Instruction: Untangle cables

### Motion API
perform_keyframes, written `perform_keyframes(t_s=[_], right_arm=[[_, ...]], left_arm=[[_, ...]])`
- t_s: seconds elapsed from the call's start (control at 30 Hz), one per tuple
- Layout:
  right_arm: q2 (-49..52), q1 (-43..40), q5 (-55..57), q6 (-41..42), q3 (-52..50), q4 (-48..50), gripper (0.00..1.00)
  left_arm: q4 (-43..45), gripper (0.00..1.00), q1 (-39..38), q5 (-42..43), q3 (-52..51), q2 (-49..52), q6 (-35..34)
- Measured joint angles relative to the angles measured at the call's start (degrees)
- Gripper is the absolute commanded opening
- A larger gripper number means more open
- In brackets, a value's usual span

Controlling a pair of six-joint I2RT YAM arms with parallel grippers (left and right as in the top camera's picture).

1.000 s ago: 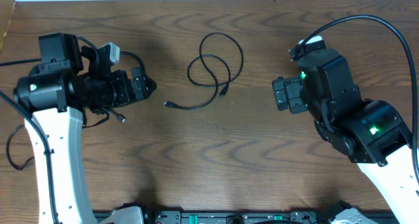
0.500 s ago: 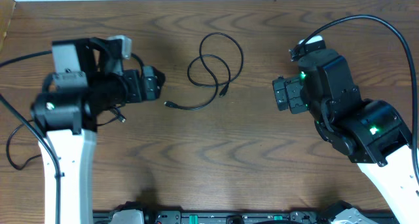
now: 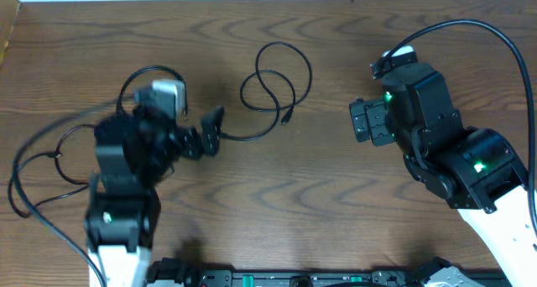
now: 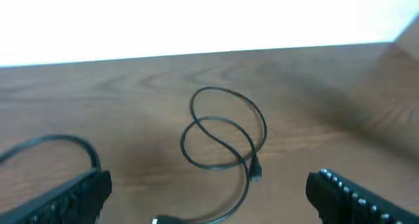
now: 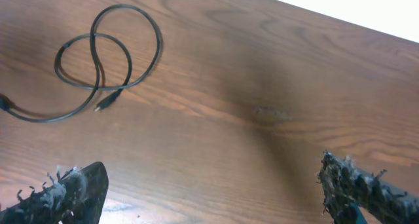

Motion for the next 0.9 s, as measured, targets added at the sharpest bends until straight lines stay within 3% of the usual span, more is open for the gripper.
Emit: perform_keyframes(t_s=[0.33, 0.57, 0.9], right_arm=[[0.0, 0.0, -0.02, -0.2, 0.0, -0.02, 0.99], [0.0, 0.0, 0.0, -0.2, 0.0, -0.02, 0.99], [0.02, 0.0, 0.0, -0.2, 0.0, -0.04, 0.99]], left_arm=[[30.32, 1.0, -1.51, 2.54, -25.44, -20.37, 4.28], [48.35, 1.0, -1.51, 2.69, -41.05, -29.22, 4.63], [45.88, 1.0, -1.49, 2.08, -43.67, -35.95, 4.87]])
